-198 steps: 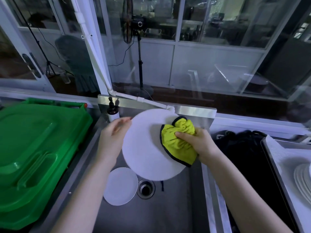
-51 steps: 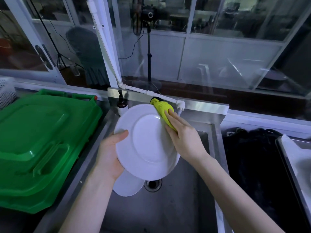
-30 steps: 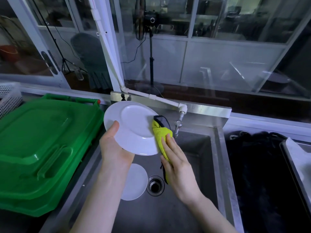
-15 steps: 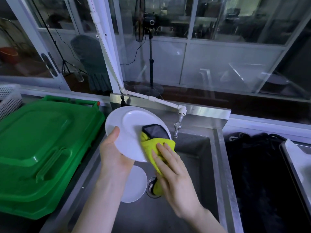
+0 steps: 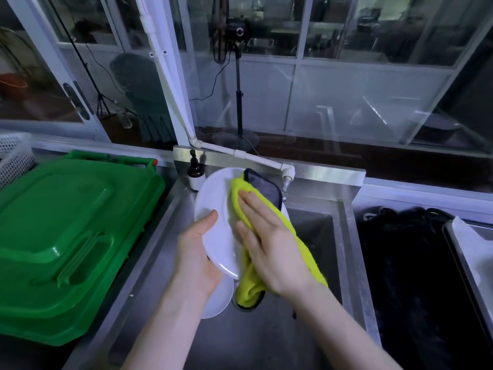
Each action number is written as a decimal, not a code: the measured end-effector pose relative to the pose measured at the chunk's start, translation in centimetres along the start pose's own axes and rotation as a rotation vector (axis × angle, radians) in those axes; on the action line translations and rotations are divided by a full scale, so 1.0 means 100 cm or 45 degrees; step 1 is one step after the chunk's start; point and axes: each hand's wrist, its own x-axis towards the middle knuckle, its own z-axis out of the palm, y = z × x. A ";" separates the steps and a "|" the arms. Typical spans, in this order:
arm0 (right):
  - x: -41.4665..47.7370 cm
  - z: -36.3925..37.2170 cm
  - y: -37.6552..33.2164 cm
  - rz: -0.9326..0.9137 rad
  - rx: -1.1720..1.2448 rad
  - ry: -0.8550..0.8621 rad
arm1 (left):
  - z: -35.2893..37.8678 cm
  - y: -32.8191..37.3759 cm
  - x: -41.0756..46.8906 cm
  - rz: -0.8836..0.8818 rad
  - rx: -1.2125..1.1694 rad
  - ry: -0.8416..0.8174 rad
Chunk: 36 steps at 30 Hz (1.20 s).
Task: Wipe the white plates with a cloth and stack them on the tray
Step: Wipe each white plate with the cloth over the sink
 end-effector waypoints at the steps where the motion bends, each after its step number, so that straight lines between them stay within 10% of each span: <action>1: 0.006 -0.006 0.007 0.086 0.037 0.016 | -0.001 0.000 -0.001 0.025 -0.011 0.005; 36: -0.019 -0.004 0.039 0.140 0.118 -0.038 | -0.002 0.011 -0.004 0.180 -0.023 0.037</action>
